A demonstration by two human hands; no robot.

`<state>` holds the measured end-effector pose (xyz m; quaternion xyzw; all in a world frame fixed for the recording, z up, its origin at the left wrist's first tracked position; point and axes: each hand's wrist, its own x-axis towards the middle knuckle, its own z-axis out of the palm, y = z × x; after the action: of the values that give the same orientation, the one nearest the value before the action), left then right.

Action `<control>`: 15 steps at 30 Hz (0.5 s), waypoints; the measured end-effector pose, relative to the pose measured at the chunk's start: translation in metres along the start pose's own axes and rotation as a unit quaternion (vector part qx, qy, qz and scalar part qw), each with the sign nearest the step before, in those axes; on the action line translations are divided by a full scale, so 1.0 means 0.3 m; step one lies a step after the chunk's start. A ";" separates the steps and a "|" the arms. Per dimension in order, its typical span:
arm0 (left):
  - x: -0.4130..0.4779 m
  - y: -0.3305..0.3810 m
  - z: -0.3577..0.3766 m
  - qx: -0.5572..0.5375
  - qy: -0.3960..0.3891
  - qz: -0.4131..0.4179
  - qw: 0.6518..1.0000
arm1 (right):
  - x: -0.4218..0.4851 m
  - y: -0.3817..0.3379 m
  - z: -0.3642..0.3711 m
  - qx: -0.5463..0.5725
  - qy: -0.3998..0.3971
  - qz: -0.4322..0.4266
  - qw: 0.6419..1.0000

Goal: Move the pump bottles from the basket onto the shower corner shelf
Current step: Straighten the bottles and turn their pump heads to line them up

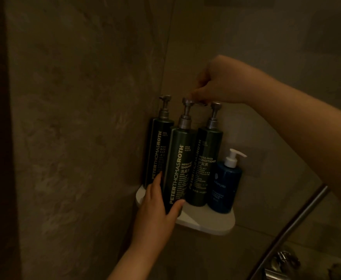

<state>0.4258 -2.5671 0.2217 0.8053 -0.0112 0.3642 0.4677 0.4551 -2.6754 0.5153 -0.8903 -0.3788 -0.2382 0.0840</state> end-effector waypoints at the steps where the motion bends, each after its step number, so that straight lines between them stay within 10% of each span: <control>1: 0.001 -0.002 -0.001 -0.002 -0.002 0.000 1.000 | -0.001 0.008 -0.002 0.009 -0.006 -0.010 1.000; 15: 0.005 -0.018 -0.025 -0.036 -0.010 -0.018 0.999 | -0.021 0.080 0.038 0.085 0.020 -0.142 0.986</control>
<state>0.4245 -2.5578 0.2207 0.7917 -0.0146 0.3474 0.5023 0.4725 -2.6925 0.5030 -0.8121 -0.5185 -0.2325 0.1328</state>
